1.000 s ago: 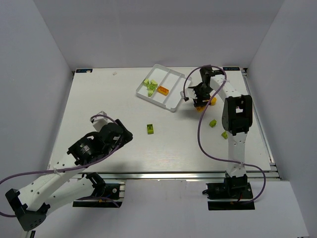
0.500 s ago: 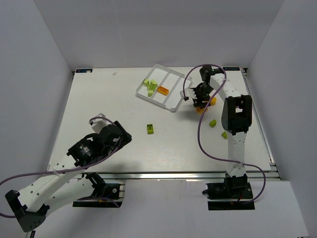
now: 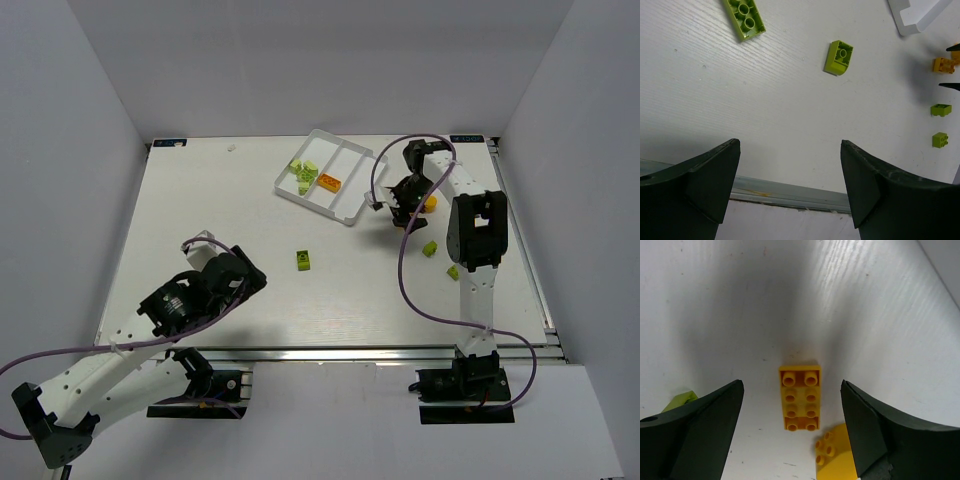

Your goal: Sort the legos into containers by color

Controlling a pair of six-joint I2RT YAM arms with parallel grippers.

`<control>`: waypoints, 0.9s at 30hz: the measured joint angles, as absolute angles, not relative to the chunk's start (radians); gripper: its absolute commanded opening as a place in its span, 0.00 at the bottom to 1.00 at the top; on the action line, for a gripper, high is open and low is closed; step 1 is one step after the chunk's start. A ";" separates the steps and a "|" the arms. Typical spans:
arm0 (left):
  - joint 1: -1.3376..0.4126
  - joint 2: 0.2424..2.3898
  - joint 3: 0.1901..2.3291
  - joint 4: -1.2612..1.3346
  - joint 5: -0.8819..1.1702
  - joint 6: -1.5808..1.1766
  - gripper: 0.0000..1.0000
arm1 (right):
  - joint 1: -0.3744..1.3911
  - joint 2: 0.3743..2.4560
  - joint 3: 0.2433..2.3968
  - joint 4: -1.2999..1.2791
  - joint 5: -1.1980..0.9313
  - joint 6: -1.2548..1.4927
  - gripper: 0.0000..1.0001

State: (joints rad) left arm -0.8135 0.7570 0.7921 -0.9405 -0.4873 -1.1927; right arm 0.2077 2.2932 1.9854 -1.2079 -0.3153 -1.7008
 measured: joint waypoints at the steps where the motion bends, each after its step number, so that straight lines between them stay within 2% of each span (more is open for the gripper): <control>1: -0.813 0.757 0.792 -0.941 -0.487 -1.193 0.91 | 0.208 2.294 1.978 -1.211 -0.313 -1.707 0.84; 6: -0.813 0.757 0.792 -0.941 -0.487 -1.193 0.91 | 0.210 2.294 1.970 -1.157 -0.284 -1.705 0.82; 9: -0.813 0.754 0.792 -0.941 -0.488 -1.194 0.91 | 0.211 2.294 1.942 -1.094 -0.258 -1.689 0.74; 13: -0.813 0.745 0.792 -0.942 -0.488 -1.196 0.91 | 0.211 2.297 1.927 -1.063 -0.236 -1.678 0.50; 14: -0.813 0.743 0.792 -0.943 -0.489 -1.198 0.91 | 0.211 2.298 1.927 -1.063 -0.233 -1.676 0.36; 16: -0.813 0.740 0.792 -0.943 -0.490 -1.200 0.91 | 0.211 2.298 1.927 -1.065 -0.230 -1.675 0.18; 22: -0.813 0.734 0.791 -0.942 -0.490 -1.205 0.91 | 0.224 2.320 2.032 -1.146 -0.289 -1.595 0.03; 27: -0.813 0.739 0.771 -0.931 -0.487 -1.205 0.91 | 0.304 2.304 2.214 -1.087 -0.401 -1.331 0.00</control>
State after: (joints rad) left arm -0.8135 0.7391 0.7712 -0.9306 -0.4873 -1.2049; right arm 0.3042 2.3043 2.2143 -1.0866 -0.4011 -1.3308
